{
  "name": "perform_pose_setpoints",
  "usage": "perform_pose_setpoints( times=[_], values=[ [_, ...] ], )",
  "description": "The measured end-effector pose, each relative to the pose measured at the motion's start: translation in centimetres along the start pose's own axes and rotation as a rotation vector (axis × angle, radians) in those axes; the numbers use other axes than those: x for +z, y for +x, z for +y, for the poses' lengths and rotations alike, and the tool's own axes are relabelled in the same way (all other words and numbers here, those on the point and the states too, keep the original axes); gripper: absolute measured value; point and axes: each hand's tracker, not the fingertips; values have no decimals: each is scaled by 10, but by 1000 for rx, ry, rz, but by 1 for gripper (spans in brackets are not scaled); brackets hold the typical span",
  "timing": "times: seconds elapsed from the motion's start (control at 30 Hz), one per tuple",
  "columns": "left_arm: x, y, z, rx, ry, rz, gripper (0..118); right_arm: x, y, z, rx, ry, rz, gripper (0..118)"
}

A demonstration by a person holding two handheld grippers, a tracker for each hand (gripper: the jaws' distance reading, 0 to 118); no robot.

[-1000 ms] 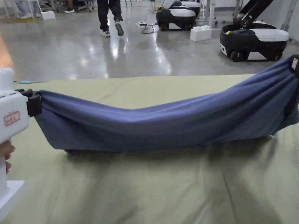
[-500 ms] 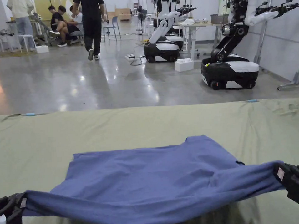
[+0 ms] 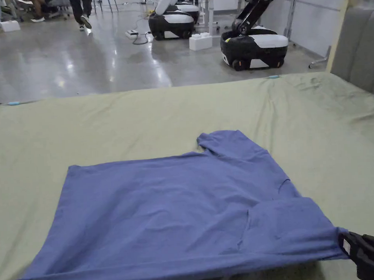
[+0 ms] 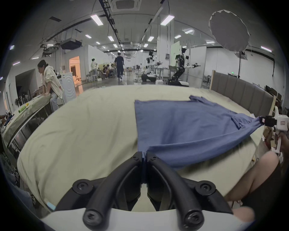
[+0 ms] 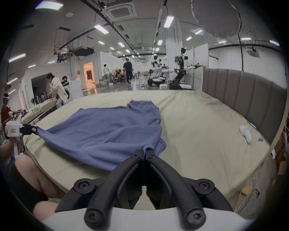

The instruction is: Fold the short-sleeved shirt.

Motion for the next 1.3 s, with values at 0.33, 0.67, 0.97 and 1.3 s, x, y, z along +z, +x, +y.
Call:
perform_pose_setpoints(
  times=[0.33, 0.67, 0.97, 1.3],
  values=[
    [-20, 2, -36, 99, -108, 38, 107, -24, 6, -60, 47, -152, -75, 75],
    [76, 29, -25, 142, 88, 52, 56, 56, -38, -55, 26, 5, -119, 60],
    [28, 9, -49, 138, -5, 68, 11, 53, -62, -54, 75, -10, -112, 4],
    [-33, -1, -41, 176, -44, 79, 1, 51, -56, -50, 25, -38, -132, 4]
  ],
)
